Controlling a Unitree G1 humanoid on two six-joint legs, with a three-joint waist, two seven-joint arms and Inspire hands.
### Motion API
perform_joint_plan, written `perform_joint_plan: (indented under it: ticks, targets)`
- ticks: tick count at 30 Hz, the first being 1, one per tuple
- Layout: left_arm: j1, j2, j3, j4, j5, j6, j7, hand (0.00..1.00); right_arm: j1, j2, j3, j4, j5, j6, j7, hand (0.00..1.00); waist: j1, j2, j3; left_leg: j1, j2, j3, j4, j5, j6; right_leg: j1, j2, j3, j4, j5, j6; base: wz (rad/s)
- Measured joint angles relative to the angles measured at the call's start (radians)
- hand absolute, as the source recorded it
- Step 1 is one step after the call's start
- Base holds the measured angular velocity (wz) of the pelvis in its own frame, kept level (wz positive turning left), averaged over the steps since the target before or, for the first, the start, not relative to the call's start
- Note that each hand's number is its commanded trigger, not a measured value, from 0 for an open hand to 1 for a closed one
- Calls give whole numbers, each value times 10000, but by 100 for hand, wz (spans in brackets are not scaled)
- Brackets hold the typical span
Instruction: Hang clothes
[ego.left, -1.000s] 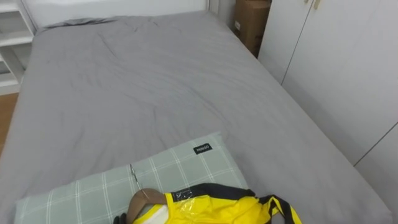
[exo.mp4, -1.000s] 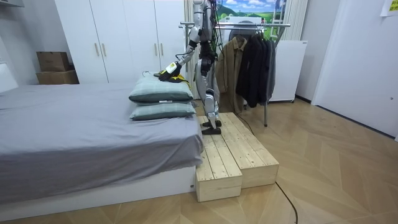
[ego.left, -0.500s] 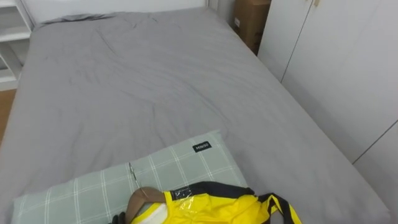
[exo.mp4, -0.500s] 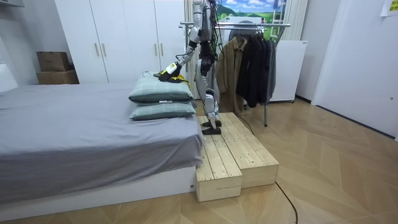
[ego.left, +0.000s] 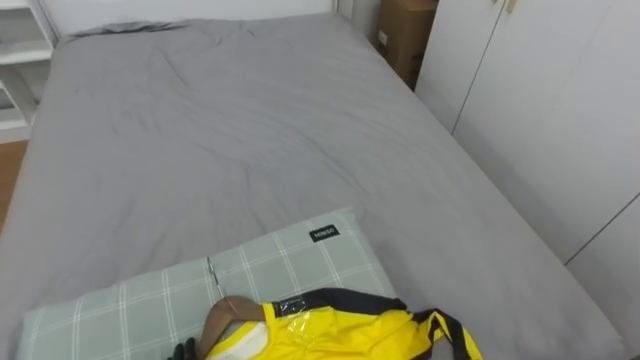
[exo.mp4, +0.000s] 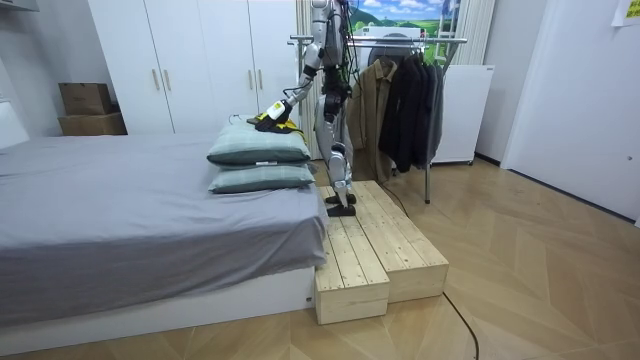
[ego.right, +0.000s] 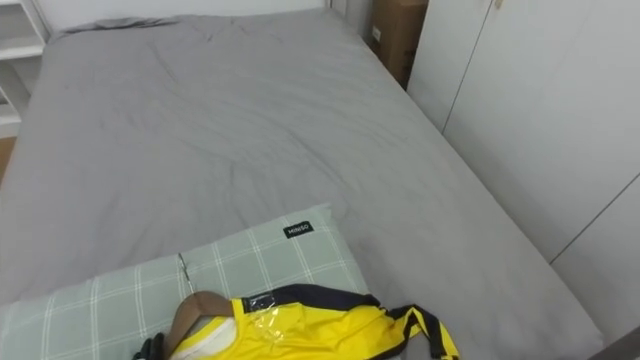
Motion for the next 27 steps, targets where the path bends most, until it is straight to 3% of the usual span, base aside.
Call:
perform_joint_plan:
  ticks: [7,8,9,16,22,27]
  targets:
    - [-204,61,132,52,-53,-67,426,0,-155,64,322,-41,-7,-3,-10,0,23,-226,90,-343,-20,6,106,124,-58,-272,17,16,-26,34,-60,0]
    - [-212,64,133,52,-53,-67,464,46,-166,64,387,-41,-7,-3,-11,0,23,-241,98,-354,-22,5,106,132,-60,-278,18,14,-33,38,-68,0]
    - [-218,62,133,52,-53,-68,570,100,-182,65,419,-41,-9,-3,-11,0,24,-265,103,-364,-22,4,107,141,-71,-283,25,13,-48,46,-82,0]
    - [-270,60,220,66,-66,-66,1042,100,-268,63,596,-35,-3,-4,-24,0,160,-272,96,-403,9,-1,100,158,-94,-275,66,-3,-171,117,-143,0]
    - [-565,238,615,79,-276,-3,1412,100,-488,62,636,-38,-3,-4,-41,0,253,-293,80,-401,13,-65,66,158,-94,-226,72,-36,-130,127,-153,1]
    - [-535,287,594,161,-862,35,1446,100,-529,63,633,-46,1,1,-154,0,243,-343,67,-353,30,-191,-12,157,-93,-170,47,-118,-132,144,-138,6]
